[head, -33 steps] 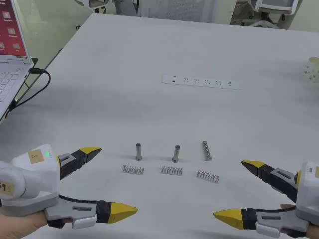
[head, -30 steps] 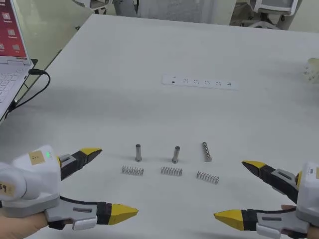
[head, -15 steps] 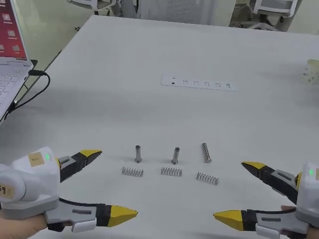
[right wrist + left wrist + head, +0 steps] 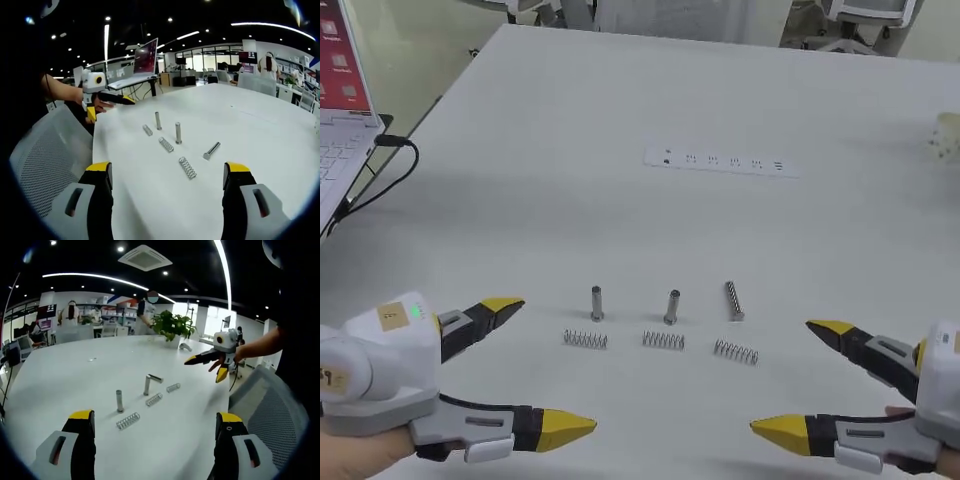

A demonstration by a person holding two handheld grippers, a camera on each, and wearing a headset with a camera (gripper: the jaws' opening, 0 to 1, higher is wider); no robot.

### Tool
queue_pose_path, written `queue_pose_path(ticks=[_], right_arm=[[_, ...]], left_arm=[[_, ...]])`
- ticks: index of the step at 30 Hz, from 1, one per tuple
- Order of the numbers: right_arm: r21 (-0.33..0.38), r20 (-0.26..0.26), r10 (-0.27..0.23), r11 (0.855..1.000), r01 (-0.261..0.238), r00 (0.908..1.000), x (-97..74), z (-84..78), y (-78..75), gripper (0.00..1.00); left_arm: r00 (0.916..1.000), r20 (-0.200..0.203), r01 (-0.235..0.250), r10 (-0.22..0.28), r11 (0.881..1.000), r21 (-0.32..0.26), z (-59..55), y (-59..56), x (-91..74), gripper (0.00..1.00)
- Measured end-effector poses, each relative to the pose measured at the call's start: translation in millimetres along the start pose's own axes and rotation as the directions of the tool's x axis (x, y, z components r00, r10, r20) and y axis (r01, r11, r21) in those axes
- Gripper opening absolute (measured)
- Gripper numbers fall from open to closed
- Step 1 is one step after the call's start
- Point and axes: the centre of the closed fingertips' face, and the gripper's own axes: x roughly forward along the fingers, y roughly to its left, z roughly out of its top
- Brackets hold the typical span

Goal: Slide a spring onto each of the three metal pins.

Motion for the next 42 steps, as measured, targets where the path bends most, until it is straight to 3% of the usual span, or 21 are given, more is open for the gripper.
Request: queue_pose_path(ticks=[28, 36, 42], right_arm=[[0.007, -0.015, 0.010, 1.000, -0.010, 0.9998, 0.7, -6.6, 3.2, 0.92], [0.006, -0.012, 0.000, 1.000, 0.000, 0.9999, 1.0, -2.9, -1.4, 0.91], [-0.010, -0.002, 0.006, 1.000, -0.006, 1.0000, 3.9, 3.4, -0.1, 0.91]], left_arm=[[0.9999, -0.001, 0.015, -0.015, 1.000, -0.001, -2.7, -0.9, 4.4, 0.98], [0.9994, 0.036, -0.004, 0.003, 1.000, 0.026, 15.5, 13.0, 2.7, 0.98], [0.9969, 0.075, -0.026, 0.022, 0.999, 0.044, 24.8, 14.5, 4.5, 0.98]])
